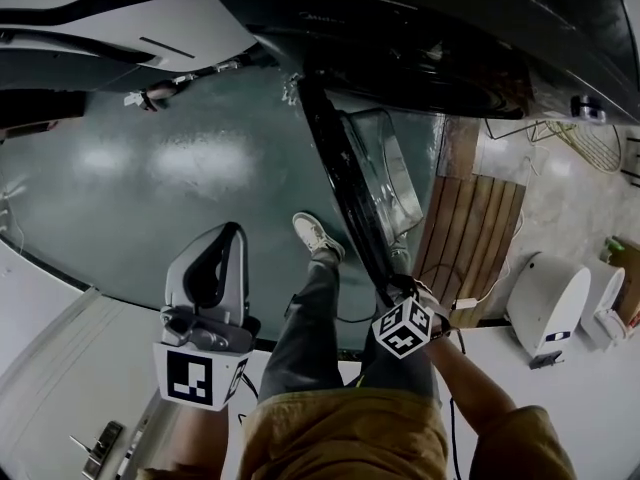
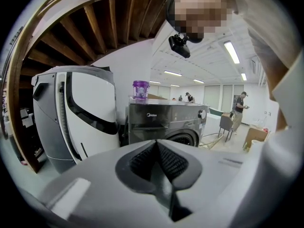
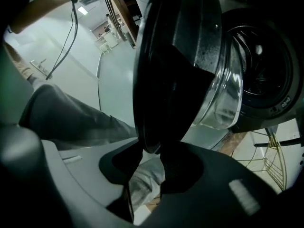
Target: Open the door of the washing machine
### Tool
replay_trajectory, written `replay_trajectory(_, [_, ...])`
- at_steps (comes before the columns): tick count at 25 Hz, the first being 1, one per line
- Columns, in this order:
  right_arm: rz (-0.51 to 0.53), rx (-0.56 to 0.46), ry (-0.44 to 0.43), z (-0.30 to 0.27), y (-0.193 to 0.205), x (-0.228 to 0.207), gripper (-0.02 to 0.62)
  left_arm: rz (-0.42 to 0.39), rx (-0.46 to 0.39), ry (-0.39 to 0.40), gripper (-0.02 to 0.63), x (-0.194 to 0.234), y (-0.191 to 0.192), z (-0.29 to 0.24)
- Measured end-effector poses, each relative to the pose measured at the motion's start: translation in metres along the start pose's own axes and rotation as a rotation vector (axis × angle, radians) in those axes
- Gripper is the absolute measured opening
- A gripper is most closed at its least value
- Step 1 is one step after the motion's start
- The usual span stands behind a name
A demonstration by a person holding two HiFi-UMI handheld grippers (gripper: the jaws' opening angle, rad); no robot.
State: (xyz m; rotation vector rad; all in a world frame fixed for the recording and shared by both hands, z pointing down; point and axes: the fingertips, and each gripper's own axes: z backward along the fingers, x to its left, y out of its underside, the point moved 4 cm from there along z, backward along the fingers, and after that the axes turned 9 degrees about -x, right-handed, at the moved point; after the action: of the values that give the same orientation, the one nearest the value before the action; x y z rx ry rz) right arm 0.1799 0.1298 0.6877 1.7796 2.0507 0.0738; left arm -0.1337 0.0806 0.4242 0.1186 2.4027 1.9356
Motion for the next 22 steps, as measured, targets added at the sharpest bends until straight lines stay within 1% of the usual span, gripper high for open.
replay_trajectory(3, [-0.007, -0.006, -0.033, -0.007, -0.008, 0.013, 0.117, 0.005, 0.012, -0.025, 0.06, 0.004, 0.006, 0.008])
replay_trajectory(9, [-0.071, -0.005, -0.049, -0.016, -0.017, 0.033, 0.118, 0.019, 0.012, -0.079, 0.06, 0.014, 0.01, 0.029])
replay_trajectory(11, [-0.074, -0.002, -0.065, -0.018, -0.021, 0.039, 0.118, 0.024, 0.014, -0.099, 0.06, 0.019, 0.012, 0.037])
replay_trajectory(16, [0.033, -0.021, -0.108, -0.018, -0.04, 0.059, 0.115, 0.037, 0.008, -0.146, 0.06, 0.029, 0.014, 0.058])
replay_trajectory(19, [0.071, -0.039, -0.135, -0.021, -0.054, 0.073, 0.109, 0.042, -0.003, -0.17, 0.06, 0.034, 0.012, 0.066])
replay_trajectory(22, [0.093, -0.063, -0.143, -0.023, -0.068, 0.086, 0.106, 0.039, -0.004, -0.187, 0.06, 0.039, 0.01, 0.074])
